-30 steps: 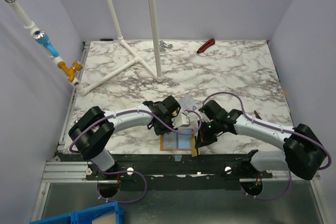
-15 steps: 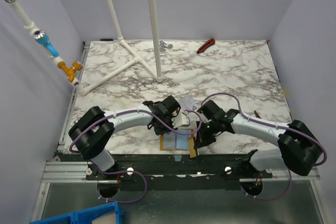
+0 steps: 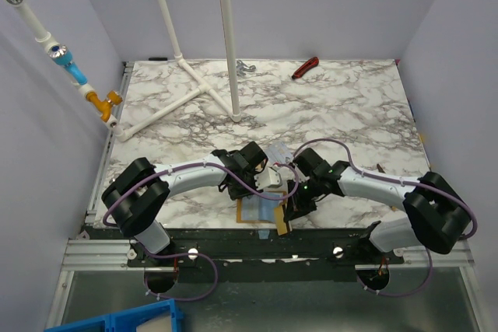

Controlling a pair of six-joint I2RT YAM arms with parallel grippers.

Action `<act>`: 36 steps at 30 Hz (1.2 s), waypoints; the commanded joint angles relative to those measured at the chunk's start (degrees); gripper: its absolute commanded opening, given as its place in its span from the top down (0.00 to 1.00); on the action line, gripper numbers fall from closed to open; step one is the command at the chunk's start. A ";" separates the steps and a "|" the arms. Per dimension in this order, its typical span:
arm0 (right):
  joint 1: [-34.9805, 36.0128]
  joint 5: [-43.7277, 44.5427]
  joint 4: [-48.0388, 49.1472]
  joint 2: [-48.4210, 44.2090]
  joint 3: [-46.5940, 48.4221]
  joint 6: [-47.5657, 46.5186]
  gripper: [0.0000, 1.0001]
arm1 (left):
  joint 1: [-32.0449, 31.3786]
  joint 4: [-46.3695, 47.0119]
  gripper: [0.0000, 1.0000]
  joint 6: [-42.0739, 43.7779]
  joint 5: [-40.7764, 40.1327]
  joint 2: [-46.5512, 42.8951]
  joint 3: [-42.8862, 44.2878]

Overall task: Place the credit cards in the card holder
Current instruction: Insert the credit card into the card holder.

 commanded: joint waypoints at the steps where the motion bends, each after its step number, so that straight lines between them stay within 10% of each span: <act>1: 0.20 -0.87 3.50 2.44 0.52 -0.93 0.99 | -0.27 0.70 0.72 0.96 -0.94 -0.10 -0.34; 36: 0.18 -0.71 2.45 -0.40 6.10 -2.27 0.99 | 8.31 -9.68 0.71 6.45 4.24 -9.05 5.04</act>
